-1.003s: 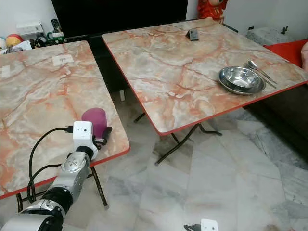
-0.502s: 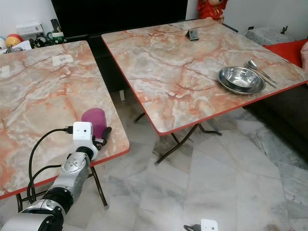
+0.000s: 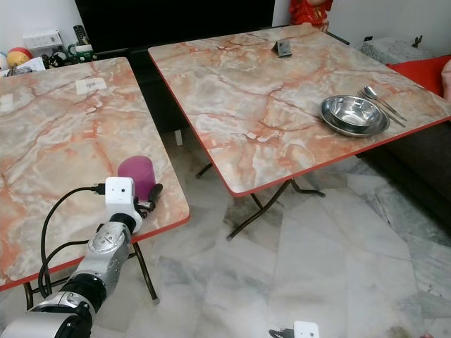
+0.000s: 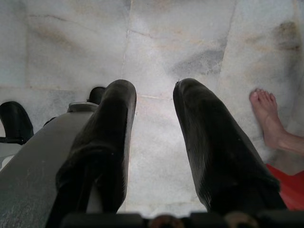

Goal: Setting the table

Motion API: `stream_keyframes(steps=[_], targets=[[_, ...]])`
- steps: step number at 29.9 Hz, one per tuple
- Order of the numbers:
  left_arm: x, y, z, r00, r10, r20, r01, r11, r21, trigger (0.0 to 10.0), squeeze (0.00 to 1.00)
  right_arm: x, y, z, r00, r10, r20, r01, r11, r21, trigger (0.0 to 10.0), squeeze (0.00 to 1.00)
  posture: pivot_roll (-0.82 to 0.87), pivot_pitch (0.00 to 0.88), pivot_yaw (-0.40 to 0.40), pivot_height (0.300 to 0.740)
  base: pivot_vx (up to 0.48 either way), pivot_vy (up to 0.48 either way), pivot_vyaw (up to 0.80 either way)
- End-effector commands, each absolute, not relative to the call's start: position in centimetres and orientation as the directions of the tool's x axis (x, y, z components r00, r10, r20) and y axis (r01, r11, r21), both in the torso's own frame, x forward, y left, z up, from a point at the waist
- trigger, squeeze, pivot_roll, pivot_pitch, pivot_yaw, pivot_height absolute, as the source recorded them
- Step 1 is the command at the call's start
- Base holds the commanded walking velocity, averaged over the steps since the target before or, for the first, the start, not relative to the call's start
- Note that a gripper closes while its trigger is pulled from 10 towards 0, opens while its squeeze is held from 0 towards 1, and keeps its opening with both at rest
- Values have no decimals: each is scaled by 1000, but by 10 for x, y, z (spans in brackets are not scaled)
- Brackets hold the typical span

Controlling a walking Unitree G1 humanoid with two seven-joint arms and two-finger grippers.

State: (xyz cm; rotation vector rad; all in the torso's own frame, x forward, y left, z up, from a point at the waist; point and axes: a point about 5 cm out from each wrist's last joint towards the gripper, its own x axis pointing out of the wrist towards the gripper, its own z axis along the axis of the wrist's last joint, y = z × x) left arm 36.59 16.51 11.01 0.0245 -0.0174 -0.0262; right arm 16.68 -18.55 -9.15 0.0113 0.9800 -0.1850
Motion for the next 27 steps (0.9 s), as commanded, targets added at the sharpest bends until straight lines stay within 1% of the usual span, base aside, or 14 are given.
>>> stream_keyframes(steps=[1, 2, 3, 4, 5, 7, 11, 13, 14, 18, 22, 27], targets=[[367, 165, 117, 998, -26, 61, 24, 999, 30, 1137, 0, 159, -187, -95, 522, -155, -839, 160, 984, -82, 10000, 0, 14, 111, -23, 740, 0, 0, 0], [367, 166, 117, 998, -22, 65, 20, 999, 29, 1137, 0, 159, -187, -95, 522, -155, -839, 160, 984, -82, 10000, 0, 14, 111, -23, 740, 0, 0, 0], [366, 169, 118, 997, -15, 77, 13, 999, 32, 10000, 0, 159, -187, -95, 522, -154, -839, 160, 984, -82, 10000, 0, 13, 110, -22, 740, 0, 0, 0], [363, 175, 120, 995, -7, 99, 2, 998, 56, 10000, 0, 159, -187, -95, 521, -153, -840, 159, 984, -80, 10000, 0, 11, 105, -18, 740, 0, 0, 0], [363, 175, 120, 995, -7, 99, 2, 998, 56, 10000, 0, 159, -187, -95, 521, -153, -840, 159, 984, -80, 10000, 0, 11, 105, -18, 740, 0, 0, 0], [353, 193, 118, 992, 7, 127, -19, 995, 96, 10000, 0, 158, -187, -95, 521, -152, -840, 162, 984, -78, 10000, 0, 11, 102, -12, 740, 0, 0, 0], [340, 214, 115, 989, 41, 143, -55, 994, 94, 10000, 0, 157, -187, -96, 521, -153, -840, 165, 983, -77, 10000, 0, 19, 96, -9, 740, 0, 0, 0], [329, 227, 114, 986, 54, 157, -71, 992, 103, 10000, 0, 157, -188, -95, 522, -154, -839, 165, 983, -78, 10000, 0, 23, 93, -9, 740, 0, 0, 0], [319, 235, 116, 984, 51, 174, -71, 991, 113, 10000, 0, 157, -188, -95, 524, -153, -838, 162, 984, -79, 10000, 0, 28, 90, -10, 740, 0, 0, 0], [311, 239, 115, 984, 42, 172, -65, 990, 126, 10000, 0, 157, -188, -95, 527, -149, -837, 156, 985, -77, 10000, 0, 43, 84, -16, 740, 0, 0, 0], [305, 236, 113, 989, 20, 149, -41, 990, 138, 10000, 0, 158, -187, -95, 530, -143, -836, 151, 986, -72, 10000, 0, 43, 82, -17, 740, 0, 0, 0], [308, 219, 114, 990, -6, 144, -10, 994, 105, 10000, 0, 161, -188, -93, 544, -156, -824, 126, 987, -104, 10000, 0, 34, 90, -22, 740, 0, 0, 0]])
